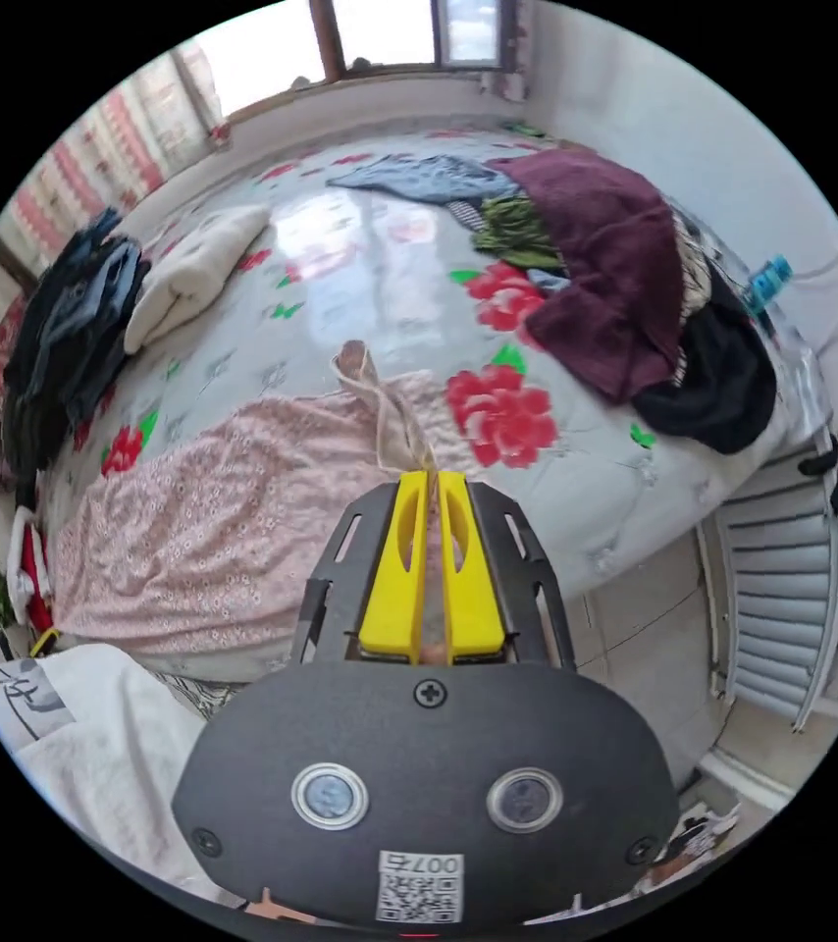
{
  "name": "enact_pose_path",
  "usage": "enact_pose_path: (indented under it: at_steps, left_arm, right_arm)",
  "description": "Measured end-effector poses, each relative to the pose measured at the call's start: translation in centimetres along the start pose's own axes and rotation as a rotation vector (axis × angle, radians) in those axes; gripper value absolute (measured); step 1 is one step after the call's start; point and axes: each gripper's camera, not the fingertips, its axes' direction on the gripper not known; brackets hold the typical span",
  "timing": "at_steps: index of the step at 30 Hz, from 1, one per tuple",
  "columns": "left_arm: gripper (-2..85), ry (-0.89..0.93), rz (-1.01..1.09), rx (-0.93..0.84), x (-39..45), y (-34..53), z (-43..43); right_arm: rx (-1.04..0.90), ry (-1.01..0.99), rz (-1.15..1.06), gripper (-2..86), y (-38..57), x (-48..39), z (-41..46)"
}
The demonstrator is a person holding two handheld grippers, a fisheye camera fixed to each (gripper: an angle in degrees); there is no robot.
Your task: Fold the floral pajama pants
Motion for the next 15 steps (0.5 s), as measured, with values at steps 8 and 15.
enact_pose_path:
  at_steps: [8,15]
  left_arm:
    - [-1.0,-0.002,-0.01,-0.112,0.4,0.6,4.4]
    - [-1.0,-0.001,0.031,-0.117,0.7,-0.5,5.0]
  right_arm:
    - [0.031,-0.009,0.276,1.8,0.5,6.7,1.1]
    - [-0.123,-0.641,-0.305,2.5,-6.2,-13.9,5.2]
